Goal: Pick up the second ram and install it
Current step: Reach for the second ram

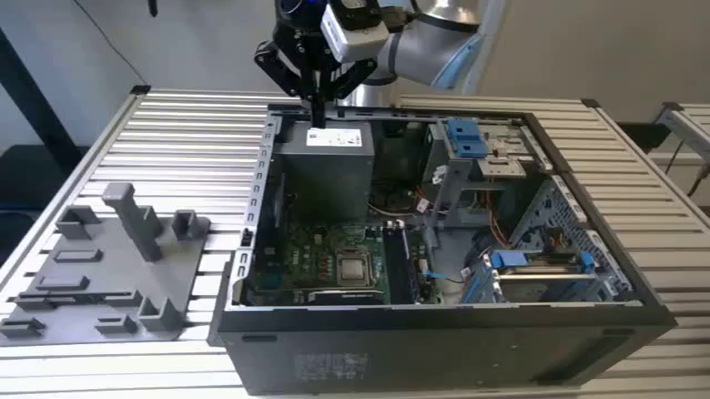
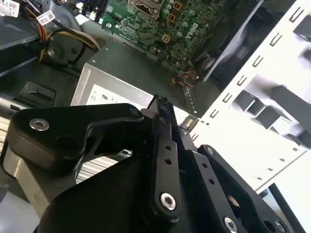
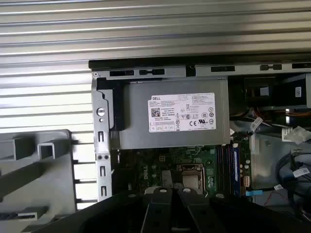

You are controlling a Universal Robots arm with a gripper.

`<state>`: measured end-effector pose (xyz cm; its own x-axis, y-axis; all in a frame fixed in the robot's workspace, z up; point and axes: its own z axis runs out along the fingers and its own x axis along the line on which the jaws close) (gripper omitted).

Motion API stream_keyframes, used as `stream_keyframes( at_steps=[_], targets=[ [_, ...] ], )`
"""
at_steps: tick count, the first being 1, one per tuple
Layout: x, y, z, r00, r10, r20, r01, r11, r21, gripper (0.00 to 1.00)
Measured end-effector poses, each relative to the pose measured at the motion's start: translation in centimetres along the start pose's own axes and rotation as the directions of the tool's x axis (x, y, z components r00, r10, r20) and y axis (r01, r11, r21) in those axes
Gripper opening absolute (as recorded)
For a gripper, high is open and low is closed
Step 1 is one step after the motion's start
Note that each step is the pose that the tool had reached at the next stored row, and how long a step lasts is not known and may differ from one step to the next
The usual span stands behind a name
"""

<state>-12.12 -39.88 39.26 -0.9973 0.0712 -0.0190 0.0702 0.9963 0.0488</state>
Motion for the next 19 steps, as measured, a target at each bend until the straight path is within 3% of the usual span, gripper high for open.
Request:
stream_keyframes(
  at_steps=[19],
  targets=[
    [0.00, 0.00, -0.05, 1.0000, 0.000, 0.0000, 0.000, 1.0000, 0.0000, 0.11]
  ],
)
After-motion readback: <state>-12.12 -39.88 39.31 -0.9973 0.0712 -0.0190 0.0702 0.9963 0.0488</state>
